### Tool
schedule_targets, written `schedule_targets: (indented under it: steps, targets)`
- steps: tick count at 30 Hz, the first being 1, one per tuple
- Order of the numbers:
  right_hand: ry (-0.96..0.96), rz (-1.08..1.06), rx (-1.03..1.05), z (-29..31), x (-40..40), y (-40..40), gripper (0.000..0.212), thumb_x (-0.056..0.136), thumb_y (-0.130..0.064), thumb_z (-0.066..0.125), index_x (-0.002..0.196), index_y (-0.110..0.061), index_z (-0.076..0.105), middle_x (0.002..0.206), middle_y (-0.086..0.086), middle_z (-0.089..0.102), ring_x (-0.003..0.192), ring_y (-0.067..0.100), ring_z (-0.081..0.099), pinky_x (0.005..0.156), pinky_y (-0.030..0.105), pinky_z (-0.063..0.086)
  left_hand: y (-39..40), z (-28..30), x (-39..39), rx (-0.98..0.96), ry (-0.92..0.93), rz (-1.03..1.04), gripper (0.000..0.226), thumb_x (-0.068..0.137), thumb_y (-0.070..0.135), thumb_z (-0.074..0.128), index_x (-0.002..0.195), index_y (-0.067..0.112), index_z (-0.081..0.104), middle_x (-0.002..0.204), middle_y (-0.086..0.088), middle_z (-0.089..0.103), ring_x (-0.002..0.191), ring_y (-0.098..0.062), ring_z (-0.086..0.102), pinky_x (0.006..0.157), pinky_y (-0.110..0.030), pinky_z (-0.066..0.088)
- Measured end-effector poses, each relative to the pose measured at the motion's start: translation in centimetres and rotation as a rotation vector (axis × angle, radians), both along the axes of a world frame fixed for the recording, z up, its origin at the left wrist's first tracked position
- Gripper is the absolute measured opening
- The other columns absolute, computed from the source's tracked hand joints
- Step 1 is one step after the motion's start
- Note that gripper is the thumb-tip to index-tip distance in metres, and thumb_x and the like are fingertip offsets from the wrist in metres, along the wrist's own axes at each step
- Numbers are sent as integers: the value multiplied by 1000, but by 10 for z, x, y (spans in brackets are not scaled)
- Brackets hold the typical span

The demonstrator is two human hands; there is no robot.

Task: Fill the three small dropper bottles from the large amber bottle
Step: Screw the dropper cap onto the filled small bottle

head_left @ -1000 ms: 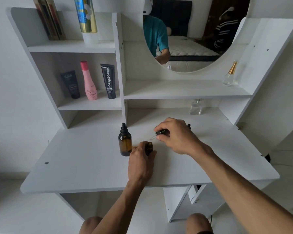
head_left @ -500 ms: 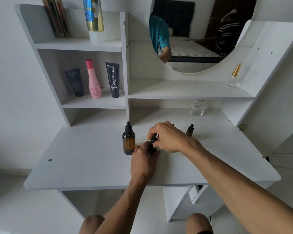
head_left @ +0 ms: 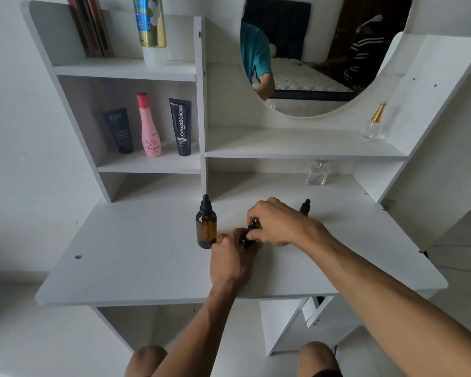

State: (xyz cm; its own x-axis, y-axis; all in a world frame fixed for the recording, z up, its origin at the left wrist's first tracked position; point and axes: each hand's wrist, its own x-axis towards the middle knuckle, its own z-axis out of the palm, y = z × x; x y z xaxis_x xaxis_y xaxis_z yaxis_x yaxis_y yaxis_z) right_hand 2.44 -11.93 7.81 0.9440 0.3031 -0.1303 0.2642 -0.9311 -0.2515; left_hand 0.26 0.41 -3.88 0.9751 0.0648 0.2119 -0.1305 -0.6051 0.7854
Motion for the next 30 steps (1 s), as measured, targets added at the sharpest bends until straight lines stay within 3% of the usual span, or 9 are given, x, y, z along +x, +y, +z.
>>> schedule_targets:
  steps: [3,6,10,14,18,22,26,30]
  targets:
    - [16,-4,33,-2,-1,-3,32,86,-30,74,117,-25,67,101,0,63,92,23,64,81,38,57,0,-1,-1,-16,4,0,29,85,53,68,103,29,67,86,3,66,67,-11,58,52,-21,36]
    - [-17,-34,26,-3,-2,-5,22,87,-34,71,106,-23,69,97,1,68,87,23,64,75,37,56,0,-1,-1,-22,8,7,31,85,53,68,103,28,67,88,1,66,70,-14,59,54,-25,39]
    - [-9,-43,39,-6,-4,-5,24,87,-38,70,109,-29,68,94,-4,66,91,22,63,77,38,56,-1,0,-1,1,5,-2,29,86,51,67,103,27,67,85,-1,64,68,-16,54,53,-26,35]
    - [-69,-79,23,-11,-6,-6,28,86,-49,69,104,-27,68,92,-5,68,92,21,61,69,34,50,-1,0,-2,8,5,1,28,85,50,67,99,25,66,83,-2,64,66,-18,54,52,-27,34]
    - [-26,-104,130,-18,-8,-10,18,85,-37,70,102,-30,70,86,-8,69,88,21,65,77,40,57,-1,0,-2,-1,0,-11,29,85,50,66,105,31,68,86,2,66,70,-16,59,55,-26,39]
    - [-113,-136,166,-27,-10,-9,22,83,-46,72,96,-28,70,81,-9,67,83,21,65,72,36,55,-2,-2,-1,7,5,-3,29,83,50,62,103,30,67,82,0,66,70,-21,60,56,-32,47]
    - [-110,-143,221,-35,-9,-12,20,84,-40,73,96,-25,72,85,-6,65,85,22,63,73,37,54,-5,-2,0,7,12,27,25,82,48,63,99,30,67,79,-1,65,70,-24,60,56,-32,44]
    - [-159,-158,284,-43,-12,-14,24,87,-40,72,101,-21,72,104,-2,66,89,21,60,80,40,53,-8,-2,2,14,17,55,26,81,45,63,101,30,68,81,-1,68,75,-26,61,60,-35,50]
